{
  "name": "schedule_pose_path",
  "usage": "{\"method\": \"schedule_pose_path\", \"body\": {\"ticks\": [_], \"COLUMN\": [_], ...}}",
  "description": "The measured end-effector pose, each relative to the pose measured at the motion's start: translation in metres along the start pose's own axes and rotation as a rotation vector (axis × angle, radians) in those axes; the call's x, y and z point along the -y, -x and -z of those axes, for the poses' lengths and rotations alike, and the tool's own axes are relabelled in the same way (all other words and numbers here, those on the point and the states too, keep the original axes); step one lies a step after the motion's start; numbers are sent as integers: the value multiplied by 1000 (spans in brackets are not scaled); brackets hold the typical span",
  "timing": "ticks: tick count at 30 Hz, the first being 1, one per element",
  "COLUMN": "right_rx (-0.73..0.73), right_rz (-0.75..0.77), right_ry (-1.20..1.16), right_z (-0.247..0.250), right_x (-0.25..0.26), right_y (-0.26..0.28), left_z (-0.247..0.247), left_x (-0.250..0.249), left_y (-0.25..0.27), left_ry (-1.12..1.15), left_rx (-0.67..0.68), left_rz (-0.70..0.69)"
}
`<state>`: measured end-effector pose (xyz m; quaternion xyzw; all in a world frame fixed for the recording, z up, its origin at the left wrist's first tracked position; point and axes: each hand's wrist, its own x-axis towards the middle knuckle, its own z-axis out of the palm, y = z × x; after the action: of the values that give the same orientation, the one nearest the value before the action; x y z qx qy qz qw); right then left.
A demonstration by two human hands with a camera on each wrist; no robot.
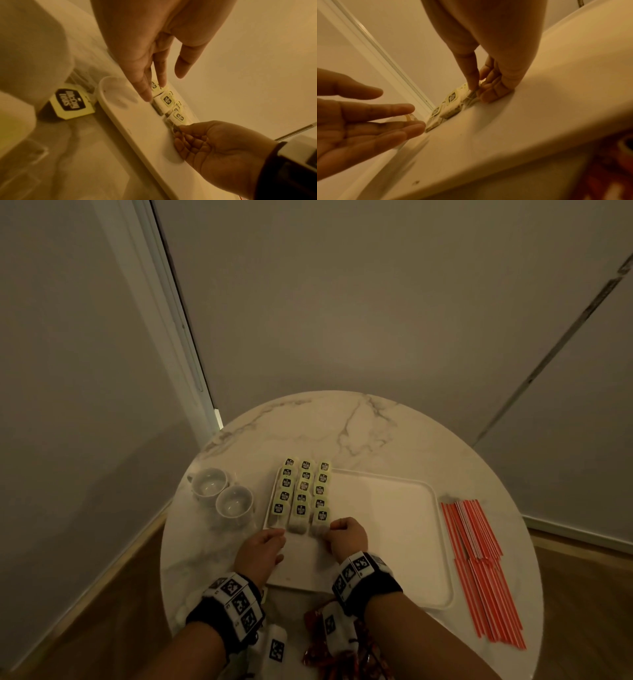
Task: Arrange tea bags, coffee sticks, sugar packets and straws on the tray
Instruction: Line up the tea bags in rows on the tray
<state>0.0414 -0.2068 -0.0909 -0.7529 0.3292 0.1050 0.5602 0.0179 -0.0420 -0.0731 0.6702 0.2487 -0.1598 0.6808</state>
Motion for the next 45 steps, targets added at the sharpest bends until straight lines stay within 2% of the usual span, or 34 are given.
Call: {"method": "schedule_pose_path", "body": {"ticks": [4, 11, 19, 32, 34, 36, 38, 40, 42, 45], "right_rx": [-6, -39, -56, 11, -24, -44, 11, 109, 179, 215], "right_rz": [16, 5, -51, -10, 66, 225, 378, 488, 538, 503], "right_ry": [36, 83, 28, 246, 252, 312, 433, 639, 823, 955], "right_z": [-1, -4, -4, -6, -3, -1, -8, -21, -35, -52], "right_x": [1, 5, 1, 10, 15, 25, 40, 57, 70, 79], "right_y": [-1, -2, -4, -5, 0, 5, 7, 7, 2, -7], "left_z": [-1, -3, -5, 1, 5, 8, 7, 3, 3, 7], "left_x": [1, 0, -1, -4, -6, -8, -9, -11, -15, -10], "left_y": [-8, -11, -15, -10, -4, 3, 4, 5, 2, -8], "left_ry": [50, 75, 95, -52, -109, -228, -231, -132, -37, -101], "left_rx": [-5, -21, -27, -18, -7, 25, 64, 107, 108, 98], "left_rz": [43, 39, 48, 12, -30, -77, -55, 22, 98, 91]}}
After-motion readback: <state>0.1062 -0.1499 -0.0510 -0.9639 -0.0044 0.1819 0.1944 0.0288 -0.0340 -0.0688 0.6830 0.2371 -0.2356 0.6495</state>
